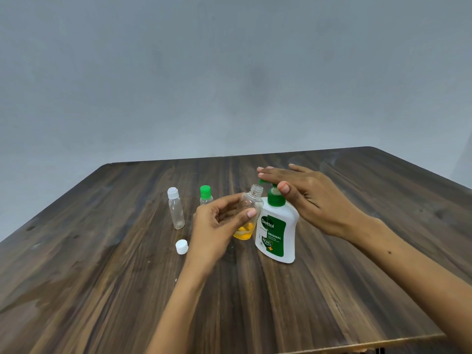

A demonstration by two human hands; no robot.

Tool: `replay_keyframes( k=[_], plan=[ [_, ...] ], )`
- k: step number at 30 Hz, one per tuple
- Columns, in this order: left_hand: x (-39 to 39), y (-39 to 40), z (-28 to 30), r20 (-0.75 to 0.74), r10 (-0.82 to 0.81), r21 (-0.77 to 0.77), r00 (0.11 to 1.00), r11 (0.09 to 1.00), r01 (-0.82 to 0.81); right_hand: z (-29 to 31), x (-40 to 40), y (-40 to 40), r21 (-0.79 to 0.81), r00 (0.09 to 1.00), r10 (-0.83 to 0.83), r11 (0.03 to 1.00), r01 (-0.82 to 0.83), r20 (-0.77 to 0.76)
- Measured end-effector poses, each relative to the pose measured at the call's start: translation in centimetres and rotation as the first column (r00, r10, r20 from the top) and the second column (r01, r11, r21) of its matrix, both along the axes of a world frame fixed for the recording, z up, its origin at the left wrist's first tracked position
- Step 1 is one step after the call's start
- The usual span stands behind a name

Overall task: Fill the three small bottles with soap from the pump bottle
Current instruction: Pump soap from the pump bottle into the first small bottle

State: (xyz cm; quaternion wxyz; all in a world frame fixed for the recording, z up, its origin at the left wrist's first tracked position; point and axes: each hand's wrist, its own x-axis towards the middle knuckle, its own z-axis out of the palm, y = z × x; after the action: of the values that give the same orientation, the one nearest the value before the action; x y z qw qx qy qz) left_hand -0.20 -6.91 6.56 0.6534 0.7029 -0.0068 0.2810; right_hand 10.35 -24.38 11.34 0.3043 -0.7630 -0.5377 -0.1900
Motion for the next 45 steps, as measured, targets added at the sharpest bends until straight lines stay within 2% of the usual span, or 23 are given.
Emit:
replay_keyframes(
  k=[5, 14, 31, 45],
  plan=[
    [0.08, -0.06, -0.11, -0.012, -0.004, 0.005, 1.000, 1.000, 0.004, -0.20, -0.45, 0.41, 0.053, 0.999, 0.028, 0.998, -0.026, -0.040],
    [-0.08, -0.06, 0.11, -0.013, 0.003, 0.005, 1.000, 1.000, -0.003, 0.55, -0.29, 0.13, 0.044, 0.998, 0.021, 0.999, -0.018, -0.057],
    [0.27, 0.19, -0.16, -0.021, 0.011, 0.028, 1.000, 1.000, -0.010, -0.18, -0.16, 0.18, 0.133, 0.984, 0.066, 0.990, -0.044, -0.164],
    [0.32, -0.33, -0.15, -0.010, -0.007, -0.002, 1.000, 1.000, 0.007, 0.00, -0.16, 0.03, 0.117, 0.985, 0.058, 0.992, -0.039, -0.164]
  ],
)
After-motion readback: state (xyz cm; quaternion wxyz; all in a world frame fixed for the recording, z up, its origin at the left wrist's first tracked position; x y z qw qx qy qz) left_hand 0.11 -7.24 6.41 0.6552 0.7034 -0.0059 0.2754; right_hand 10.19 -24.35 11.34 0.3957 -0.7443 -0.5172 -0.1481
